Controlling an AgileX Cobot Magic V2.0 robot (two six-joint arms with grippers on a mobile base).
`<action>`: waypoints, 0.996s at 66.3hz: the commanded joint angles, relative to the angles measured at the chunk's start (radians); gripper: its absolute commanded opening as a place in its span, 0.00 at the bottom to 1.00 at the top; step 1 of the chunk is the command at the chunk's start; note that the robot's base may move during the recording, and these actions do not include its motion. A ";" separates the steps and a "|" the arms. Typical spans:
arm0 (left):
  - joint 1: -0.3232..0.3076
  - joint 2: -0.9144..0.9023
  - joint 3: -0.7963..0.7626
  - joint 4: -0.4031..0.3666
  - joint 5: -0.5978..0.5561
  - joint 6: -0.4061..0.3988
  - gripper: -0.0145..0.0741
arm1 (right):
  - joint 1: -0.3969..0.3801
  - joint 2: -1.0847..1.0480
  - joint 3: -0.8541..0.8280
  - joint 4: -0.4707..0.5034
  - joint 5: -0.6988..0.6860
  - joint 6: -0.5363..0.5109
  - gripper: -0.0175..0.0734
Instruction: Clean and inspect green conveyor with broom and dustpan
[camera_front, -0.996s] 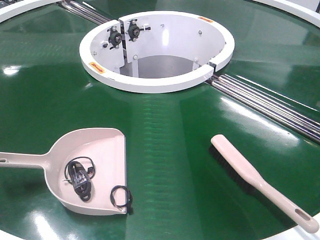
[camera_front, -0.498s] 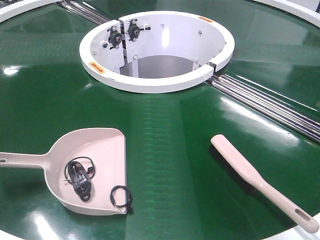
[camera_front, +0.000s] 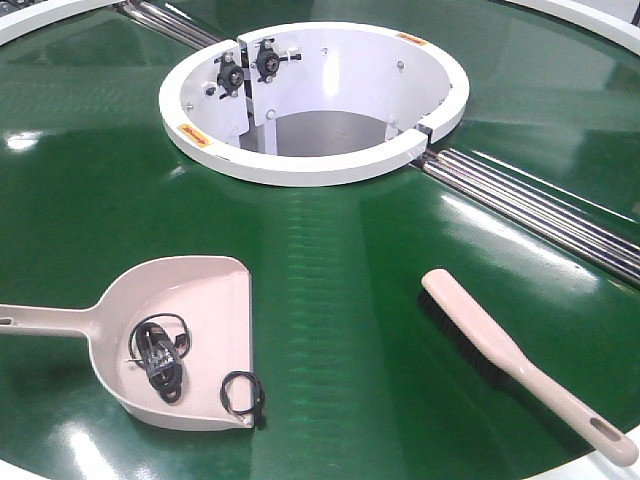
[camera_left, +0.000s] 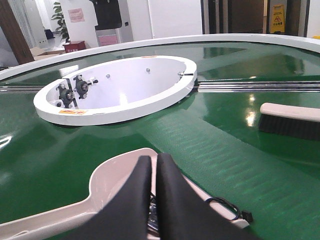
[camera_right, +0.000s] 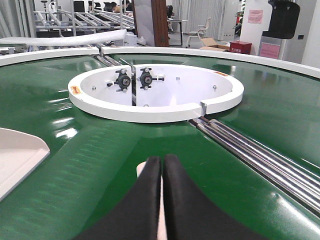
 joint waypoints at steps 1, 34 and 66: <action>-0.004 0.010 -0.025 -0.020 -0.079 -0.009 0.15 | -0.007 0.011 -0.027 0.001 -0.082 -0.013 0.18; -0.004 -0.007 0.123 0.170 -0.252 -0.160 0.15 | -0.007 0.011 -0.027 0.001 -0.082 -0.013 0.18; 0.089 -0.071 0.254 0.303 -0.445 -0.579 0.16 | -0.007 0.011 -0.027 0.001 -0.066 -0.013 0.18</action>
